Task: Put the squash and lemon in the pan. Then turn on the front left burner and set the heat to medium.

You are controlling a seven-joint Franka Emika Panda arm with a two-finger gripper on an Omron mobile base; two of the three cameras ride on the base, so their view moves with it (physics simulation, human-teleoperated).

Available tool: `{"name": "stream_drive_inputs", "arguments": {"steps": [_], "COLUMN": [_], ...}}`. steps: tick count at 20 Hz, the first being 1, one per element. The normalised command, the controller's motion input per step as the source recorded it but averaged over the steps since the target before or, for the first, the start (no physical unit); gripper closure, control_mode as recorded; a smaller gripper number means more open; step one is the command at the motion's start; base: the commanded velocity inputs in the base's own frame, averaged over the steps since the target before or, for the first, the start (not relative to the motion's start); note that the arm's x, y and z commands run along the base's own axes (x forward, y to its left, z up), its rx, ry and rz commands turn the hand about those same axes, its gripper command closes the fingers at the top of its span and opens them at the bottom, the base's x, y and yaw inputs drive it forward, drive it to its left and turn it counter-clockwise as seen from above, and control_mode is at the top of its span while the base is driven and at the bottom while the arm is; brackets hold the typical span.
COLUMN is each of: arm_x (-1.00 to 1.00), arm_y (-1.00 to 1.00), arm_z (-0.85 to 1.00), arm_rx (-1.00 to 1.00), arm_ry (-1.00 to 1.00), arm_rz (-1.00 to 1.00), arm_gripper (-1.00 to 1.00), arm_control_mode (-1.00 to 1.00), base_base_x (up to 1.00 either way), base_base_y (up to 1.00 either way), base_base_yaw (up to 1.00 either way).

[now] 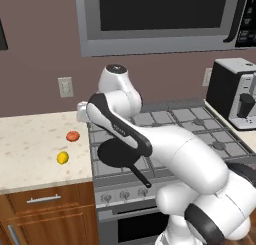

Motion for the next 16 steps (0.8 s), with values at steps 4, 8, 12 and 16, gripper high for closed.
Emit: {"name": "stream_drive_inputs", "arguments": {"steps": [4,8,12,16], "arm_x": [0.32,0.09,0.01,0.0], "arm_y": [0.0,-0.02,0.0,0.01], "arm_z": [-0.41,-0.62,-0.24,-0.24], "arm_rx": [-0.02,-0.01,-0.04,-0.03], "arm_ry": [0.13,0.09,0.02,0.0], "arm_rz": [-0.01,0.05,0.09,0.09], "arm_gripper": [-1.0,-1.0,-1.0,-1.0], "arm_control_mode": [-1.0,-1.0,-1.0,-1.0], "base_base_x": [0.0,0.0,0.0,0.0], "base_base_y": [0.0,0.0,0.0,0.0], "base_base_yaw": [0.0,0.0,0.0,0.0]}}
